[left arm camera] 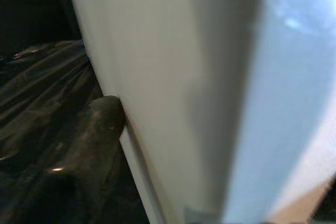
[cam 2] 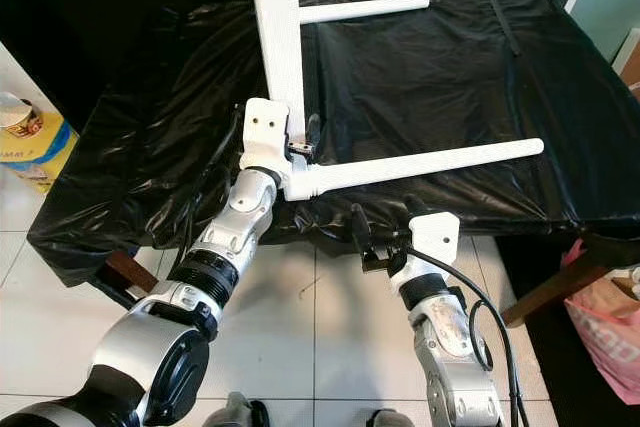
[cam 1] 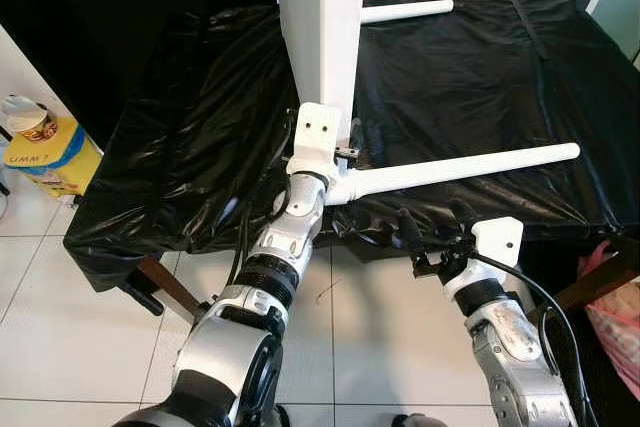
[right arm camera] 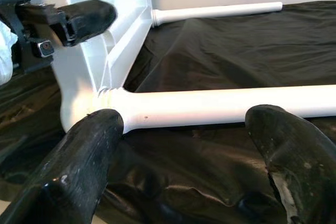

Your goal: Building children table

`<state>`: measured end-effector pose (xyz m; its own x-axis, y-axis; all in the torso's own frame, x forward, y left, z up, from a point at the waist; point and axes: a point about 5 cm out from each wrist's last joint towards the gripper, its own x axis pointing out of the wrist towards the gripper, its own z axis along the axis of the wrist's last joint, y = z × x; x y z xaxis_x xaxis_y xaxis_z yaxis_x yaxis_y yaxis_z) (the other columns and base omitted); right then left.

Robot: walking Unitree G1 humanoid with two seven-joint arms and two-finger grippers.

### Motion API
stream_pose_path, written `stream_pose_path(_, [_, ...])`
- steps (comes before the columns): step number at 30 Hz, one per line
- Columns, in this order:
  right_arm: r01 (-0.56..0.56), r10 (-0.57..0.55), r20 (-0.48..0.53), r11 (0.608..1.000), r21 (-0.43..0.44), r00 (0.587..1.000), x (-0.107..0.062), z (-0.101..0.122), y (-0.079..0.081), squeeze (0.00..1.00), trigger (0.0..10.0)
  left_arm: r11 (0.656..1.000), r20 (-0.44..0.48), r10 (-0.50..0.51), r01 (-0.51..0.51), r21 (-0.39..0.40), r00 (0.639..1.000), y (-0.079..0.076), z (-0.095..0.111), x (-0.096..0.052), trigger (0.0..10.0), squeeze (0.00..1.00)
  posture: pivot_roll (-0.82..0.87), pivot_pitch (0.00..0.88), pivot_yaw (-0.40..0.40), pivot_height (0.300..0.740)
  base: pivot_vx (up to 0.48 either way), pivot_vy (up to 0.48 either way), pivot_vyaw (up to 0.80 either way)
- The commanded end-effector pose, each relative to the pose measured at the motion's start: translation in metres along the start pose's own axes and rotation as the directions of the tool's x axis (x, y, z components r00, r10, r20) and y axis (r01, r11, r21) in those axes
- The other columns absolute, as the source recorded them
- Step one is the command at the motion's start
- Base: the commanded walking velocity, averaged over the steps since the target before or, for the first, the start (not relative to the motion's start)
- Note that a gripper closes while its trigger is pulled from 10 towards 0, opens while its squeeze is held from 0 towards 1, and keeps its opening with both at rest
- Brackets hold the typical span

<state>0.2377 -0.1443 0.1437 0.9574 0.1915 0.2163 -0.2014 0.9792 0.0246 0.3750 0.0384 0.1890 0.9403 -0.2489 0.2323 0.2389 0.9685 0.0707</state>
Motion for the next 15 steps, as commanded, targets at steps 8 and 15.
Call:
stream_pose_path(8, [0.023, -0.023, -0.005, 1.0, 0.0, 1.0, -0.001, 0.001, 0.0, 0.0, 10.0, 0.873, 0.032, 0.484, -0.485, 0.049, 0.874, 0.041, -0.001, -0.006, 0.0, 0.0, -0.13, 0.148, 0.075, 0.74, 0.0, 0.0, 0.0])
stream_pose_path(15, [0.02, -0.02, -0.008, 1.0, 0.005, 1.0, 0.0, 0.0, 0.001, 0.0, 10.0, 0.788, 0.112, 0.597, -0.607, 0.104, 0.794, 0.09, 0.003, -0.021, 0.0, 0.0, -0.11, 0.153, 0.06, 0.74, 0.0, 0.0, 0.0])
